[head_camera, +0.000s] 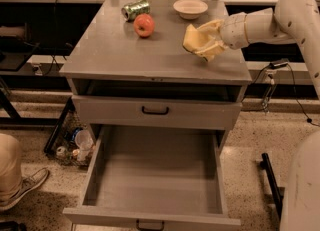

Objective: Pick sponge from middle drawer and place on counter

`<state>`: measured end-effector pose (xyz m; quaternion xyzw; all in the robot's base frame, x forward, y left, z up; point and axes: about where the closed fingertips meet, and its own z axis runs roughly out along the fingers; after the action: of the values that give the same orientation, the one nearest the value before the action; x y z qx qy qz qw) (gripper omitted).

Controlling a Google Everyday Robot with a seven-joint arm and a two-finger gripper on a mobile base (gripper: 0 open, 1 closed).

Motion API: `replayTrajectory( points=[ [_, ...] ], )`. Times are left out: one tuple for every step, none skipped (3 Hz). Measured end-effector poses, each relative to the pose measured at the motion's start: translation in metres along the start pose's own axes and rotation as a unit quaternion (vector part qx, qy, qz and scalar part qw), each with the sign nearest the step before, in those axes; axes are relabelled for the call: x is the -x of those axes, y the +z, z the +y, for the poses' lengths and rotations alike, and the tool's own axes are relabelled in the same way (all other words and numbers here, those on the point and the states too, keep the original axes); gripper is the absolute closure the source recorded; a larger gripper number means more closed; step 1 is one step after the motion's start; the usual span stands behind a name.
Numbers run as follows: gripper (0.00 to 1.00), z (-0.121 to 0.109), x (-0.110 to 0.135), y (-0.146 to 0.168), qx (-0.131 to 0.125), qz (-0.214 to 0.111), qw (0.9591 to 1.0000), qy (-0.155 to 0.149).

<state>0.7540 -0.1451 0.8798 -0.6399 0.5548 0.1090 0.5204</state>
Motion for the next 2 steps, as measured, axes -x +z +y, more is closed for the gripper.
replayTrajectory(
  points=[
    [0.34,-0.0019,-0.0007,0.003,0.0,-0.003,1.0,0.002],
    [0.11,-0.0028,0.0018,0.0058,0.003,-0.008,1.0,0.001]
  ],
)
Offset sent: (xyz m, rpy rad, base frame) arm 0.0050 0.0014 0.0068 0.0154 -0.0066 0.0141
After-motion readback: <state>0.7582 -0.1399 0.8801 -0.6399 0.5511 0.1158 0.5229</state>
